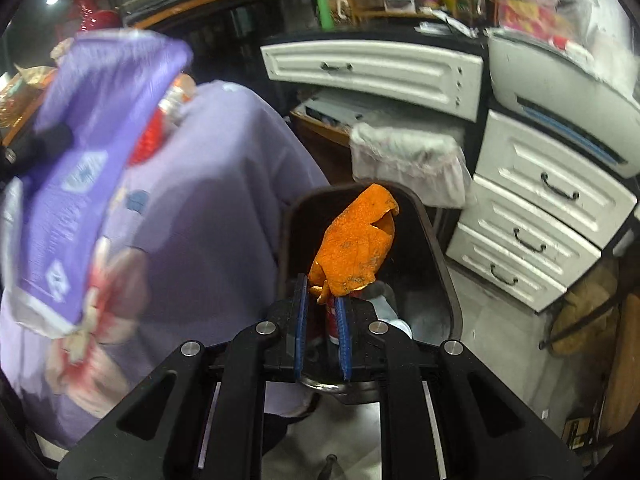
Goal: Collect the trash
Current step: 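Carry the orange foam net over the bin and open the right gripper, then carry the purple snack bag over the bin and open the left gripper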
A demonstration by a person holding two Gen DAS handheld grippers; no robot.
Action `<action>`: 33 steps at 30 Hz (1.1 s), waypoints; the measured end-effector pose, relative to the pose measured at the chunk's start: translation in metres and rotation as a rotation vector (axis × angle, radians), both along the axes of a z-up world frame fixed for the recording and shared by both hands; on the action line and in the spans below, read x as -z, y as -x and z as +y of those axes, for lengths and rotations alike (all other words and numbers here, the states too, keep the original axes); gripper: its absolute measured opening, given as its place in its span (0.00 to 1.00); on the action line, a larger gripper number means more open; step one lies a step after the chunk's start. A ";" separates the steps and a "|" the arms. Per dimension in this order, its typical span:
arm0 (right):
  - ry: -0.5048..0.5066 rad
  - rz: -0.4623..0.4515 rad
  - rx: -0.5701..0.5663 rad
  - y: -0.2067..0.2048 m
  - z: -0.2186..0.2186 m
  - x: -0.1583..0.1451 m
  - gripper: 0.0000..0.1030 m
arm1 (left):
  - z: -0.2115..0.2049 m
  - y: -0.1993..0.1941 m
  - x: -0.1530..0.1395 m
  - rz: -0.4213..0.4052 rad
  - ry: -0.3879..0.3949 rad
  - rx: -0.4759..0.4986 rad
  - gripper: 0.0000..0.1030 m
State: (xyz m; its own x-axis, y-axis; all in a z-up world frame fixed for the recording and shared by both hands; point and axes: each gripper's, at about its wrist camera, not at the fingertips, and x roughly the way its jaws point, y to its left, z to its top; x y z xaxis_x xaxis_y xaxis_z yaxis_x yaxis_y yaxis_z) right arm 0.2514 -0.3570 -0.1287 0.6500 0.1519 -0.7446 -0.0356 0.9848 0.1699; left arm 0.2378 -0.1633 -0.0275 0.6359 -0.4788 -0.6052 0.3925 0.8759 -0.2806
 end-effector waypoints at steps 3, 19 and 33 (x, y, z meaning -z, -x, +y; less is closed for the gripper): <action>-0.003 0.044 0.005 -0.009 -0.005 0.022 0.14 | -0.014 -0.004 0.007 0.017 -0.009 0.007 0.18; -0.041 0.156 0.052 -0.035 -0.028 0.091 0.15 | -0.051 -0.014 0.027 0.043 -0.099 0.038 0.18; -0.050 0.051 0.244 0.031 -0.081 0.047 0.34 | -0.099 -0.018 0.052 0.076 -0.188 0.134 0.18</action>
State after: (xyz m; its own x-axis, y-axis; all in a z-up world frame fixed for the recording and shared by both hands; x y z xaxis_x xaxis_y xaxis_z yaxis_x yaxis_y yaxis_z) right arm 0.2206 -0.4378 -0.1758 0.6334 0.0326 -0.7731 0.2118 0.9537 0.2137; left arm 0.2563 -0.2622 -0.0794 0.5233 -0.4302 -0.7356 0.4929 0.8570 -0.1505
